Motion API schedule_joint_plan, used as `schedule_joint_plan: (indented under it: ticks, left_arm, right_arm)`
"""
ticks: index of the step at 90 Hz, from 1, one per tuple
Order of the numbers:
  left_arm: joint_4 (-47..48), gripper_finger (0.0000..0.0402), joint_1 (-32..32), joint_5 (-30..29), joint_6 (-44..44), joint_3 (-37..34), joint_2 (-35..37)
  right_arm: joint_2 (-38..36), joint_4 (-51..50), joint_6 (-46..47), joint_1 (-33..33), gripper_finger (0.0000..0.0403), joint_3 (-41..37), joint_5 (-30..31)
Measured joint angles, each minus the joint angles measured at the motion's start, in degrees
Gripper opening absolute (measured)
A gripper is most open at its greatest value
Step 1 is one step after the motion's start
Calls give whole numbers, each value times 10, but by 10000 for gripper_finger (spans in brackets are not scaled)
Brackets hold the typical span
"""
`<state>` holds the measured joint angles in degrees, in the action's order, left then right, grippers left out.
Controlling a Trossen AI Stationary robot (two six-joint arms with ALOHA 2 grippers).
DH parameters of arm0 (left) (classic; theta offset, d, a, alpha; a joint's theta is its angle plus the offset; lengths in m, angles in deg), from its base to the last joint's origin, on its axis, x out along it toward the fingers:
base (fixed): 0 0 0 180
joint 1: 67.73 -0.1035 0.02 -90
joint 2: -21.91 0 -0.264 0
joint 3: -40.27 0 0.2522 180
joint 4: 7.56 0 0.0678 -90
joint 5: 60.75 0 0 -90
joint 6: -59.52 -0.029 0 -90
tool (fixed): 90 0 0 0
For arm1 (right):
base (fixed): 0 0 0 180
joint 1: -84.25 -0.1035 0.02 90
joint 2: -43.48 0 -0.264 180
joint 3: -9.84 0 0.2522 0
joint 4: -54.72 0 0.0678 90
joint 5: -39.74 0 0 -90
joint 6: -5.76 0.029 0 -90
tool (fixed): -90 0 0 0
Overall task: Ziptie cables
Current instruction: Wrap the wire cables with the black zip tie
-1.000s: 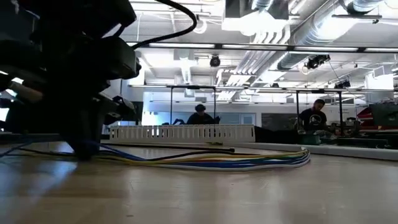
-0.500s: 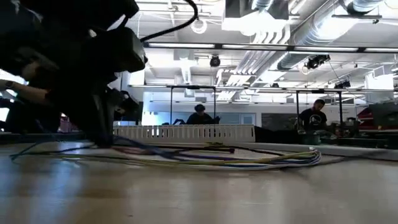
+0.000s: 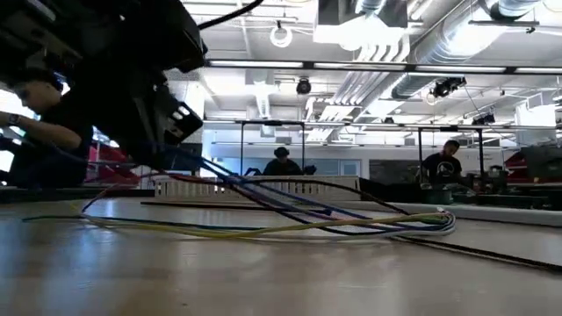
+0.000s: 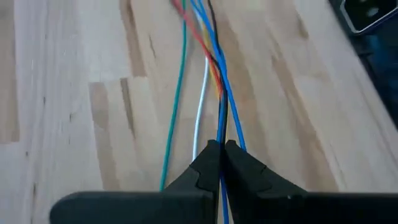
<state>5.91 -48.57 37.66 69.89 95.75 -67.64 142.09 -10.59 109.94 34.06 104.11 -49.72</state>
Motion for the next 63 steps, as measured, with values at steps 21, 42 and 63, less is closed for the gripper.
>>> schedule_joint_plan:
  ticks: [21,42,63]
  left_arm:
    - [3,0,0,34,-15,0,15]
    - [22,0,1,51,-25,0,14]
    - [12,8,-4,16,-40,0,23]
  right_arm:
    - [0,-1,-1,14,0,0,76]
    - [0,-25,22,19,0,0,75]
    - [0,-35,48,14,0,0,-18]
